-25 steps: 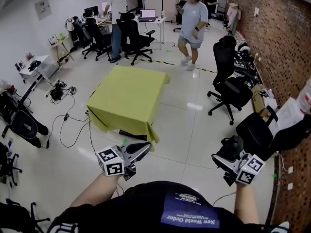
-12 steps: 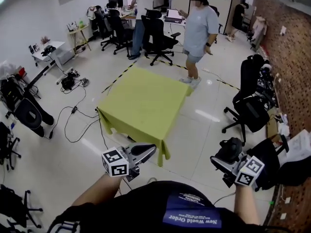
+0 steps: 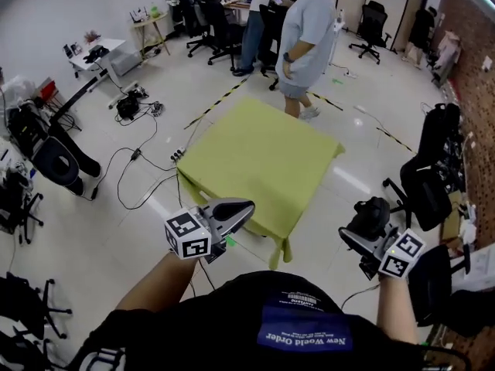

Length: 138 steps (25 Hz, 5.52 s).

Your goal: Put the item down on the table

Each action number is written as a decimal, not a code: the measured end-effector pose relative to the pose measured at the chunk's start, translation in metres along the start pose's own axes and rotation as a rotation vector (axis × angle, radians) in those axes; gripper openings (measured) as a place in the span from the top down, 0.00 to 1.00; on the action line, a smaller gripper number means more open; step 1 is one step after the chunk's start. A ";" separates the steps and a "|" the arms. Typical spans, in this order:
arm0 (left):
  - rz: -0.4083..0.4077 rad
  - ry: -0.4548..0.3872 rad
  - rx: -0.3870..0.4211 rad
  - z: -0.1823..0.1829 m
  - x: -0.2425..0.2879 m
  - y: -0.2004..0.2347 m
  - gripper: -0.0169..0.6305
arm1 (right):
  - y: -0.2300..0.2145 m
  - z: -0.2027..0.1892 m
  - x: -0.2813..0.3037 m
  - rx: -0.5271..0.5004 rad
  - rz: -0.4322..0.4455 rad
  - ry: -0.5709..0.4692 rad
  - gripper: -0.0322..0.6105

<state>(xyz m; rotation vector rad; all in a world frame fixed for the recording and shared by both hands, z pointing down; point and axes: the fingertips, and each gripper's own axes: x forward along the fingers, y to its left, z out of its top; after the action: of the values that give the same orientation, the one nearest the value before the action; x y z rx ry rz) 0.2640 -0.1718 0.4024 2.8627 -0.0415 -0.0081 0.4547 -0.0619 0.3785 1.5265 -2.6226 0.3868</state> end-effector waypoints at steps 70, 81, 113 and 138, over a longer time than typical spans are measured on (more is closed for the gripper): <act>0.347 0.100 -0.223 -0.129 0.012 0.304 0.96 | -0.343 -0.236 0.519 -0.444 0.272 1.056 0.42; 0.359 0.085 -0.209 -0.108 0.007 0.297 0.96 | -0.318 -0.163 0.500 -0.303 0.281 0.791 0.38; 0.290 -0.150 -0.122 0.066 0.048 0.188 0.96 | -0.190 0.060 0.209 0.104 0.217 -0.131 0.97; 0.290 -0.088 -0.090 0.050 0.048 0.179 0.96 | -0.179 0.063 0.214 0.043 0.245 -0.104 0.97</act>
<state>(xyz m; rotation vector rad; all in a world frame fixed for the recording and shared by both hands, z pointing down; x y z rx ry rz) 0.3070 -0.3589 0.4033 2.7373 -0.4607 -0.0760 0.5065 -0.3428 0.3916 1.2703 -2.9116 0.3931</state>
